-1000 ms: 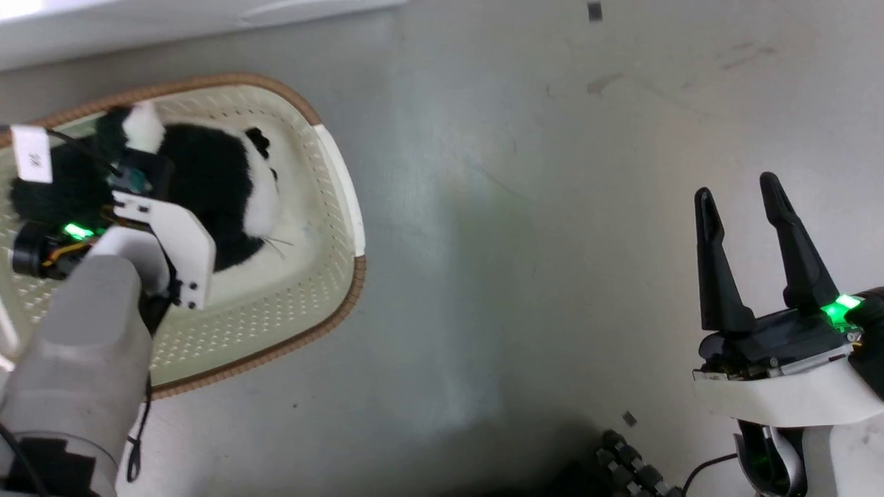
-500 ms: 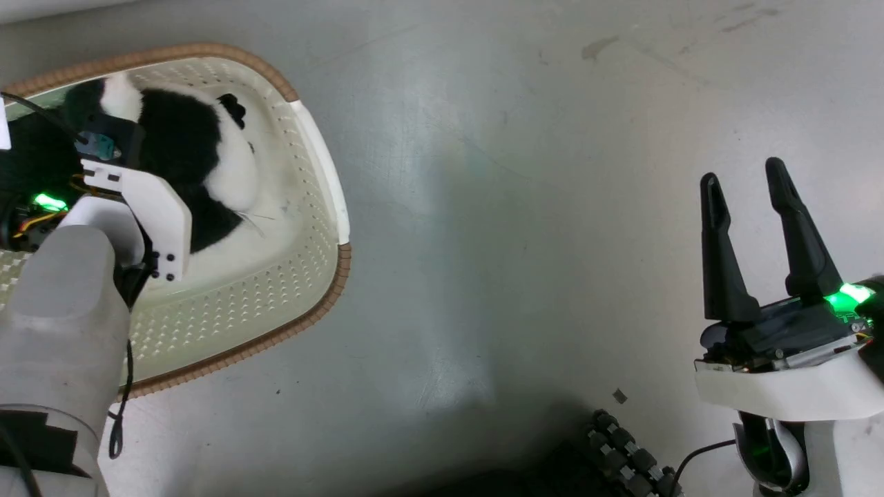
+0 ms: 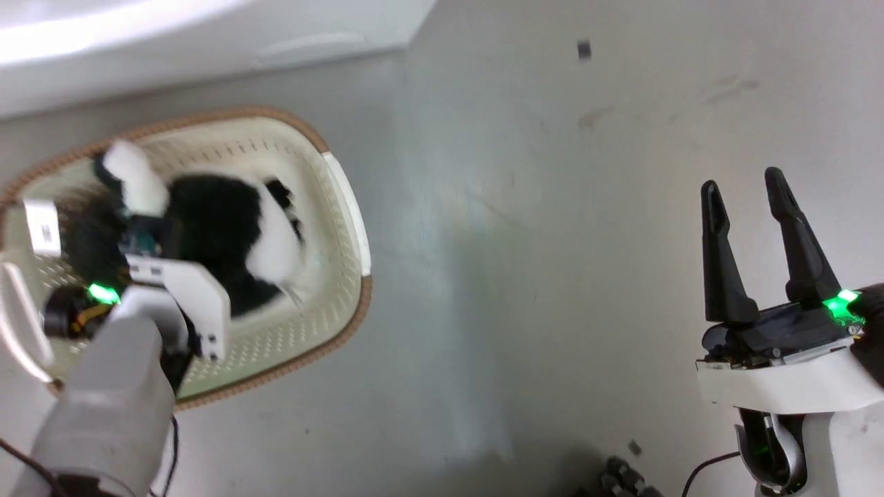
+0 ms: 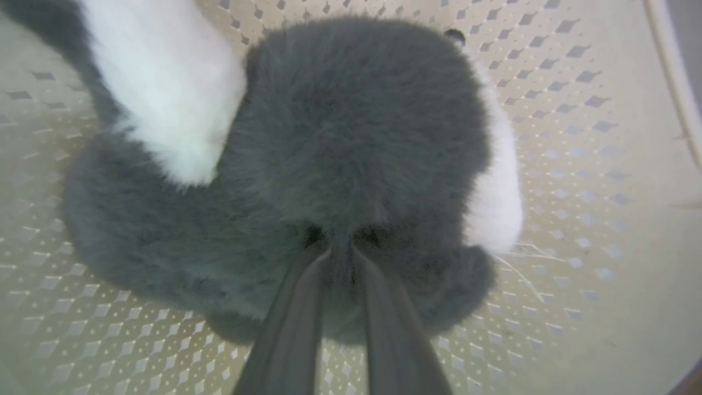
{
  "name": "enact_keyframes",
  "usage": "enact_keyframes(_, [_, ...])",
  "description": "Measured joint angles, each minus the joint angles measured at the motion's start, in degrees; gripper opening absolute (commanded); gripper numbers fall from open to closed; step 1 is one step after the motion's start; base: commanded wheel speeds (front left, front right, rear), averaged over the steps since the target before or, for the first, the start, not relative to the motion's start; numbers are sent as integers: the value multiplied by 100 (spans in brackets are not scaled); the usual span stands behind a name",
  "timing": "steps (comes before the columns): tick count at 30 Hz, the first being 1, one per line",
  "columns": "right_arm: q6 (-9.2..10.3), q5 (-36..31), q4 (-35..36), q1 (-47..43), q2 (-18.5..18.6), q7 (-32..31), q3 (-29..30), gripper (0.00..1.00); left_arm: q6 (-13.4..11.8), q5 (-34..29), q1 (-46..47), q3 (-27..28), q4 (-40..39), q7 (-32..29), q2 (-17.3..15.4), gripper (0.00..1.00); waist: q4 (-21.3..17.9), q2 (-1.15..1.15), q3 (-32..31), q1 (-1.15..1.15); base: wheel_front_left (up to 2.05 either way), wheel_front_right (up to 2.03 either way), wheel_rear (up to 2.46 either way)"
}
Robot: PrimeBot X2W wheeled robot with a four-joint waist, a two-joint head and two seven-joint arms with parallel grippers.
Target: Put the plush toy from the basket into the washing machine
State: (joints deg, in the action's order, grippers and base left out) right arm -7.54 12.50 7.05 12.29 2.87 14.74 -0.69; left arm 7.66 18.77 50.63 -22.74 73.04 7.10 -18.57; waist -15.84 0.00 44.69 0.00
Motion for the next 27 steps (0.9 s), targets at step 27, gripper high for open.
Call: enact_keyframes(27, [0,-414,-327,-655,0,1,155,100,-303,118,-2772,730,-3212,756,480,0,908,0,-2616,-1,0,0,0])
